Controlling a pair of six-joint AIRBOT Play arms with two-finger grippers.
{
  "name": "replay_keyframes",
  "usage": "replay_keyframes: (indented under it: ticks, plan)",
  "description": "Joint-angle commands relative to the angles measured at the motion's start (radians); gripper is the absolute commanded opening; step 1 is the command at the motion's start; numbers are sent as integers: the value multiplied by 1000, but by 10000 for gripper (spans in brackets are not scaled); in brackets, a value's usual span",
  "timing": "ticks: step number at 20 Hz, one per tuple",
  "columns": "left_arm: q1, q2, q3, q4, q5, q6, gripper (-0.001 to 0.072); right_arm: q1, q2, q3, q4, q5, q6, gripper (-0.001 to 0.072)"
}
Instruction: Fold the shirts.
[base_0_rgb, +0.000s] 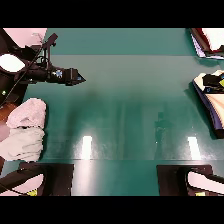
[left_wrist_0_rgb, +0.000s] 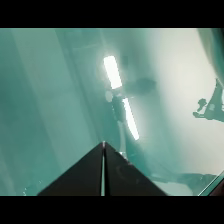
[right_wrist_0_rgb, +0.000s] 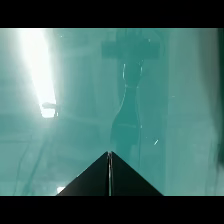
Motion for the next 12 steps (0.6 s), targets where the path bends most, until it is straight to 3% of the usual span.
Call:
replay_keyframes:
  ticks: [1, 12]
  plan:
    - [0, 1, 0, 0, 4, 0, 22, 2, 1, -1, 1, -17, 0, 19]
    - [0, 0, 0, -8, 37, 0, 23, 3, 1, 0, 2, 6, 0, 18]
